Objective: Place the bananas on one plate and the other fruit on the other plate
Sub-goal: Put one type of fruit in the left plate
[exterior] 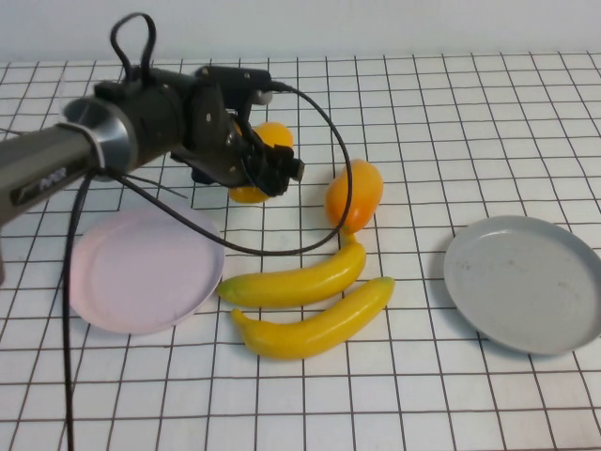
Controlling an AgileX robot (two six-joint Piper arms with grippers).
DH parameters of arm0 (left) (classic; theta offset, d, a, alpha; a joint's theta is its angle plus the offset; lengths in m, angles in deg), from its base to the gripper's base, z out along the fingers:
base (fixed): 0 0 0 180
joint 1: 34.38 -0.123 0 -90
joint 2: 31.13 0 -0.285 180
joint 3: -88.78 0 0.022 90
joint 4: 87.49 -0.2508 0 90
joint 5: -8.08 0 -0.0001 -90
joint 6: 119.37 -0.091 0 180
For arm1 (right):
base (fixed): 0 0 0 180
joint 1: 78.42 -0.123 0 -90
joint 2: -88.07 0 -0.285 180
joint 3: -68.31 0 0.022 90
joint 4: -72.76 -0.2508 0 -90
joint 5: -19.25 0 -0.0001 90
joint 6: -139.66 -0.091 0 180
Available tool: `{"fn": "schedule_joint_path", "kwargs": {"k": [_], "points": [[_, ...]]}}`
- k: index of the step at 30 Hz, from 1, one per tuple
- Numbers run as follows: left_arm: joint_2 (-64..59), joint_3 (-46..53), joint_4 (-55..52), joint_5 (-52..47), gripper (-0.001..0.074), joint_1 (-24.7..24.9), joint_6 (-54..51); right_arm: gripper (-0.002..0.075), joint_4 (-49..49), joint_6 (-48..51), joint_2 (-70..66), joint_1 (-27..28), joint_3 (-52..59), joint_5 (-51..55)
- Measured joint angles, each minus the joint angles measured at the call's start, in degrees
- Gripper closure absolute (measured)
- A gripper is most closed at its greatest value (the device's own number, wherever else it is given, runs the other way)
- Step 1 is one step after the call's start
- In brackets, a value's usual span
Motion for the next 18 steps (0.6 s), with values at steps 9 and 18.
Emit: {"fn": "schedule_joint_path", "kwargs": {"k": [9, 18], "points": [[17.9, 12.3, -8.1, -5.4, 0.0228, -0.8, -0.9, 0.0743, 0.0, 0.0, 0.0, 0.0, 0.0, 0.0], [23.8, 29.8, -8.8, -2.3, 0.0228, -8.8, -0.1, 0.0742, 0.0, 0.0, 0.0, 0.0, 0.0, 0.0]]}}
